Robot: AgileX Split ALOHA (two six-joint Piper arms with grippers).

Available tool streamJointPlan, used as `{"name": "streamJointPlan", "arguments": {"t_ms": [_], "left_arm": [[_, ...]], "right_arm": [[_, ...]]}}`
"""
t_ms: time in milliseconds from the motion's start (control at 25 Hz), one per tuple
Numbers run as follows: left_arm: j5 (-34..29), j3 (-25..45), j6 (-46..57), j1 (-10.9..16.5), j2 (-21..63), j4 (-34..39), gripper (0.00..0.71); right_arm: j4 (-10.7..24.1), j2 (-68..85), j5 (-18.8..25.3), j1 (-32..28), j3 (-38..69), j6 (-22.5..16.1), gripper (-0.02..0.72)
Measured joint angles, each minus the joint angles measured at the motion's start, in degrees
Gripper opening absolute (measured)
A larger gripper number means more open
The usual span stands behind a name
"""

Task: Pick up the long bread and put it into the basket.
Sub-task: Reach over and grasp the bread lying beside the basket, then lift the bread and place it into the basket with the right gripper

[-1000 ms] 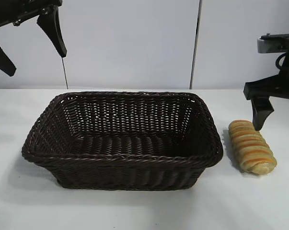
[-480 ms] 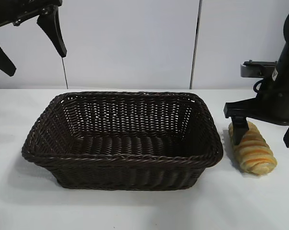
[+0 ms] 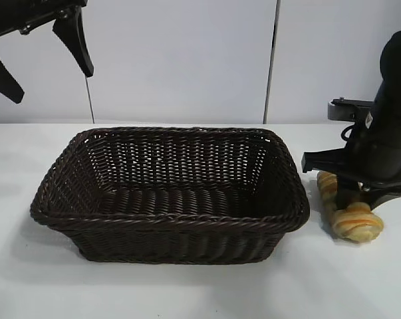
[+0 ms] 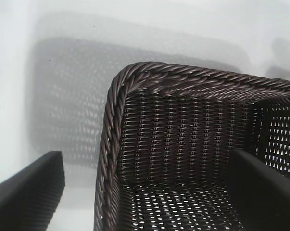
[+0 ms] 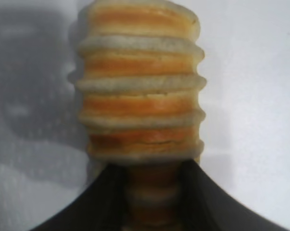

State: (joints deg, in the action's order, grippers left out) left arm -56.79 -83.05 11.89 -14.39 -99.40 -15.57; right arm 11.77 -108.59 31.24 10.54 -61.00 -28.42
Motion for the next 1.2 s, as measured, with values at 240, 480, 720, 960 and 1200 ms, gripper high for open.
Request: {"name": "streamJointPlan", "arguments": {"t_ms": [240, 480, 720, 960, 1200], "left_arm": [[0.2, 0.0, 0.0, 0.0, 0.0, 0.0, 0.658], [0.2, 0.0, 0.0, 0.0, 0.0, 0.0, 0.658], [0.5, 0.0, 0.0, 0.0, 0.0, 0.0, 0.658], [0.6, 0.0, 0.0, 0.0, 0.0, 0.0, 0.658], [0.6, 0.0, 0.0, 0.0, 0.0, 0.0, 0.658]], "right_arm": [[0.0, 5.2, 9.0, 0.0, -7.4, 1.0, 0.096], [-0.5, 7.1, 18.4, 0.0, -15.9, 9.7, 0.095], [-9.0, 7.1, 21.8, 0.0, -22.7, 33.6, 0.095], [-23.7, 7.1, 23.9, 0.0, -24.8, 65.3, 0.095], [-36.0, 7.1, 26.8, 0.0, -24.9, 92.5, 0.083]]}}
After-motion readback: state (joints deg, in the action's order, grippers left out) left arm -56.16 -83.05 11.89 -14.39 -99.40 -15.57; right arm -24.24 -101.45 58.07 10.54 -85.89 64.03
